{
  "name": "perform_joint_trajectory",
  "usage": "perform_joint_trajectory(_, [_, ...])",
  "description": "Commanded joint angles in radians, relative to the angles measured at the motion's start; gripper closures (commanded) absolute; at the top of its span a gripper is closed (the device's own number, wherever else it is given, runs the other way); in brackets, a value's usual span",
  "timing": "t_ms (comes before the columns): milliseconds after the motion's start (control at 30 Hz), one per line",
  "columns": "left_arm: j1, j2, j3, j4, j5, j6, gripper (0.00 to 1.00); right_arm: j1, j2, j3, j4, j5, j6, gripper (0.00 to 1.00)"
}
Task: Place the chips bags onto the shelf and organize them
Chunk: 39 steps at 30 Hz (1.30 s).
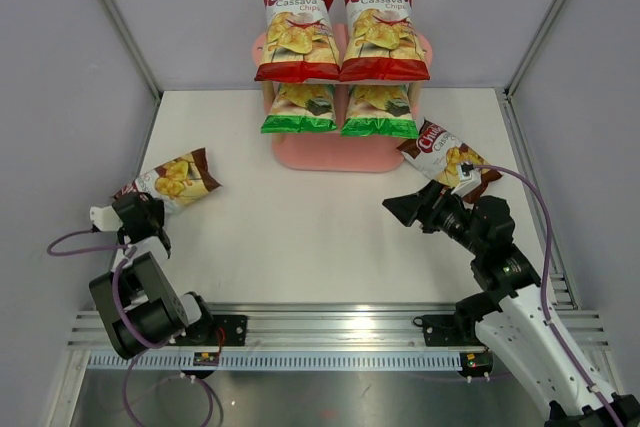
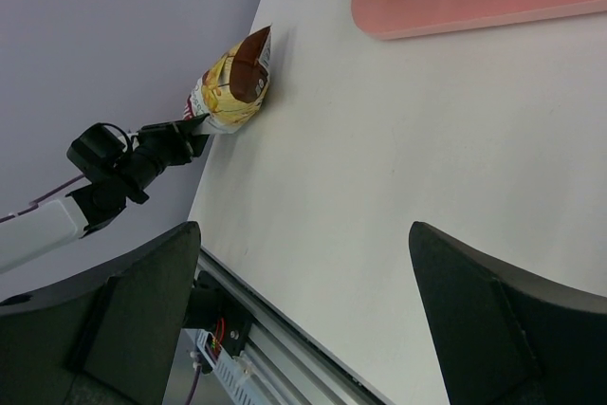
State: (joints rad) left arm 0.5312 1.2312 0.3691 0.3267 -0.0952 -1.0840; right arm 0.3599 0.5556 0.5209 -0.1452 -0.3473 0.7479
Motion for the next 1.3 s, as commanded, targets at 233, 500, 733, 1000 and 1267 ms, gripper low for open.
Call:
perform_joint_trajectory(233, [-0.079,-0.081,-0.035,0.035,0.291,0.078,0.94,0.002,-0.020,0.011,0.015,0.047,-0.030,0.01])
perform_joint_trajectory(500, [-0.214,-0.274,-0.091,0.023,0.382,0.076,0.99,0.001,0.016,0.004,0.036,-0.053,-0.012,0.01])
perform_joint_trajectory(733, [-0.281,-0.407,-0.145,-0.029,0.425,0.053,1.00,0.001,0.119,-0.030,0.191,-0.174,0.067,0.01])
perform_joint_trajectory(1000, [-0.301,-0.552,-0.202,-0.018,0.568,-0.031,1.00,0.020,0.322,-0.102,0.559,-0.317,0.382,0.01])
perform_joint_trajectory(1267, [-0.350,-0.662,-0.275,0.084,0.667,-0.140,1.00,0.282,0.356,-0.091,0.578,0.123,0.562,0.00])
